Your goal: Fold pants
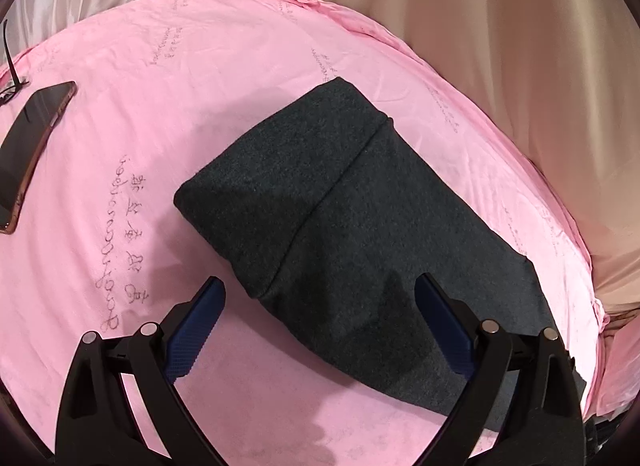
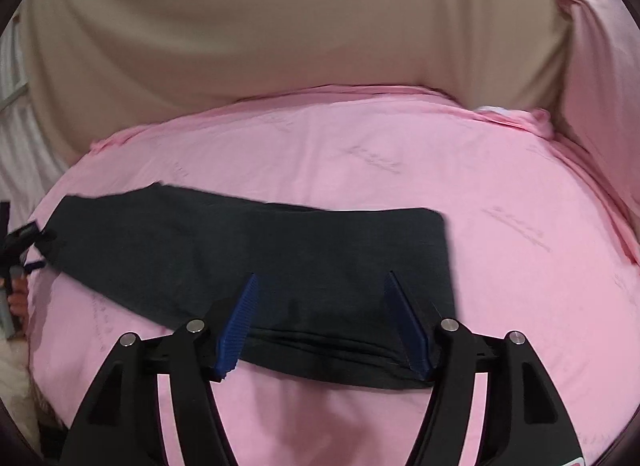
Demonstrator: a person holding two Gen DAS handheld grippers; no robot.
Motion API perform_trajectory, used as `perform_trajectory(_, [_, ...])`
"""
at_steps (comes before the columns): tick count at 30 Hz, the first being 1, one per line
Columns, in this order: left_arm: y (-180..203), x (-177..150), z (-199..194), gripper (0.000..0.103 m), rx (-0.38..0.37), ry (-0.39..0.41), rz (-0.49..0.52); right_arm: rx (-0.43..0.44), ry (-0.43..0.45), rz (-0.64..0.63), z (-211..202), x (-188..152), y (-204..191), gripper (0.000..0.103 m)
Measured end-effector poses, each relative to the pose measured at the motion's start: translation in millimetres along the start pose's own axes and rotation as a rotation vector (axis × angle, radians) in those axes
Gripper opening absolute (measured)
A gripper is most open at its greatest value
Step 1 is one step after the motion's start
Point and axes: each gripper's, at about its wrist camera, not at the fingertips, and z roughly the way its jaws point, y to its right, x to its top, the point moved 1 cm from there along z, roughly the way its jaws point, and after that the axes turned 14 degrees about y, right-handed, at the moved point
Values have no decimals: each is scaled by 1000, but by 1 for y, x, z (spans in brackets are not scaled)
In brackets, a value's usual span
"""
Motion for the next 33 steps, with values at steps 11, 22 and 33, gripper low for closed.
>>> perform_trajectory(11, [-24,13,-3,94,-7,15,-20,75,-27,32,75,29,-51,4])
perform_trajectory(22, [-32,16,11,98,-46,7,-83,-8,-90,-67,76,-1,-63,72])
perform_trajectory(33, [-22,28,30,98,-52,2,-90,88,-56,77,102,33,-72,9])
